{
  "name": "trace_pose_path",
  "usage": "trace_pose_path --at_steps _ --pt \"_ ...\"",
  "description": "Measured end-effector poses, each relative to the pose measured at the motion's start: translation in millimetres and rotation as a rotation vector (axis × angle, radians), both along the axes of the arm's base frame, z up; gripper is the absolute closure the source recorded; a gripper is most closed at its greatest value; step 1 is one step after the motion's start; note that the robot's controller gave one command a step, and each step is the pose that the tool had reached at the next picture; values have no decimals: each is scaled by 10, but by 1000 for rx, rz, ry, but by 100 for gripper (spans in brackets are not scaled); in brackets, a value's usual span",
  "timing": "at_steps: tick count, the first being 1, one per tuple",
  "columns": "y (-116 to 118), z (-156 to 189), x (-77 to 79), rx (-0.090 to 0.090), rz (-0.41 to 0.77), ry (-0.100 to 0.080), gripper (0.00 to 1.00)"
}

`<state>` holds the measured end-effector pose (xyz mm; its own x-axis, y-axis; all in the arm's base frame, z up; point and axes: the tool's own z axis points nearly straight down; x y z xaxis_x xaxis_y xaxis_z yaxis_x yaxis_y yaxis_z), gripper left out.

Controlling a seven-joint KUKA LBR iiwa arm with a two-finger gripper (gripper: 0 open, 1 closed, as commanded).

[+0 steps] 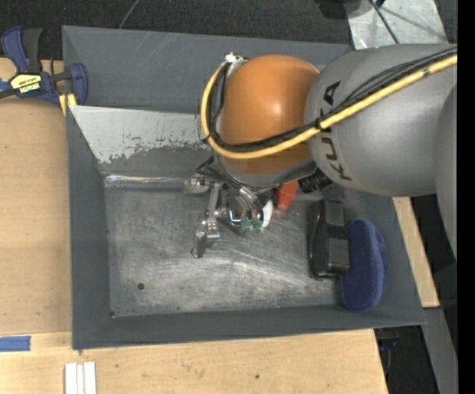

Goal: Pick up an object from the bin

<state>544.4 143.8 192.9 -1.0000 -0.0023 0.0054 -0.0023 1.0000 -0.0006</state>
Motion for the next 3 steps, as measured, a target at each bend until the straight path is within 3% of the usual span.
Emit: trace_pose_path --at_steps 1,2,3 --pt "-960 -813 -603 -1 265 -1 0" --pt "-1429 -1178 -102 1 304 -12 0" --pt "-1743 -326 152 -1 161 -17 0"
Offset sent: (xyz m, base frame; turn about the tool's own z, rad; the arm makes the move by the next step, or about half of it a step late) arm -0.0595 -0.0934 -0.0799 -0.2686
